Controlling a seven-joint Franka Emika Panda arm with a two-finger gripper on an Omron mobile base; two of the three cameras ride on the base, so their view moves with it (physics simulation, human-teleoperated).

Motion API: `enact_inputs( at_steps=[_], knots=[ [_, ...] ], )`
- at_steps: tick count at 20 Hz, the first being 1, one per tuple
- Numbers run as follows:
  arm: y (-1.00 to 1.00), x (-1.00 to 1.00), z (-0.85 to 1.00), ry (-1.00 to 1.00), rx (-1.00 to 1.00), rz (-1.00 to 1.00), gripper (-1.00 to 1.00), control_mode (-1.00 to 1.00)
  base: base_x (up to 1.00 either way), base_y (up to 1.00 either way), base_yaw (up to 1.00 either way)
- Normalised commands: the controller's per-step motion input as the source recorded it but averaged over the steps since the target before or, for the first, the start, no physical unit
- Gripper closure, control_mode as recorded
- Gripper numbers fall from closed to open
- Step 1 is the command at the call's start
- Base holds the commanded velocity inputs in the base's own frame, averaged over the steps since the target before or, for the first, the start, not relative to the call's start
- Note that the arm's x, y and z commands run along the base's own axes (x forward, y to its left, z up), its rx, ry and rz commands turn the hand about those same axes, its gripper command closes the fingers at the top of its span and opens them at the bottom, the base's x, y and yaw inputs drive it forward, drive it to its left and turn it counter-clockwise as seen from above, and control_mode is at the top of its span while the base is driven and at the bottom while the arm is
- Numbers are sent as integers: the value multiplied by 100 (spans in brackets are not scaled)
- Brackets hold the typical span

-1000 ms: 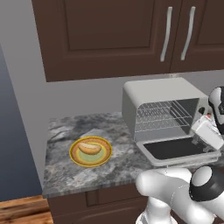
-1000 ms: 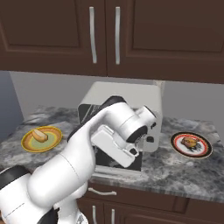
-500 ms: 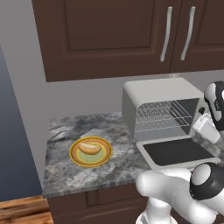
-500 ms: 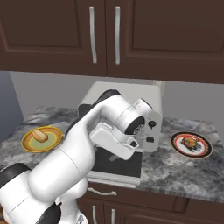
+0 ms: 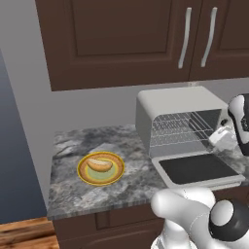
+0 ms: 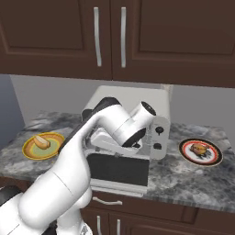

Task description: Open the toaster oven door. Place the hotdog bun on the bottom rack in the toaster oven and place the chicken drumstick on the top rack.

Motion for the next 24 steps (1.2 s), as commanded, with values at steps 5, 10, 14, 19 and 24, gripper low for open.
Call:
enact_inputs(
  at_steps=[5,10,14,19,24],
  knots=[
    [6,35,4,-13,-8,-24,-100,-100,0,0,0],
    [0,30,2,-8,-7,-22,-100,-100,0,0,0],
    [0,25,0,-20,-3,-14,-100,-100,0,0,0],
    [-3,10,0,-9,-1,-1,-100,-100,0,0,0],
    [-6,6,-3,-20,-9,0,-100,-100,0,0,0]
  ],
)
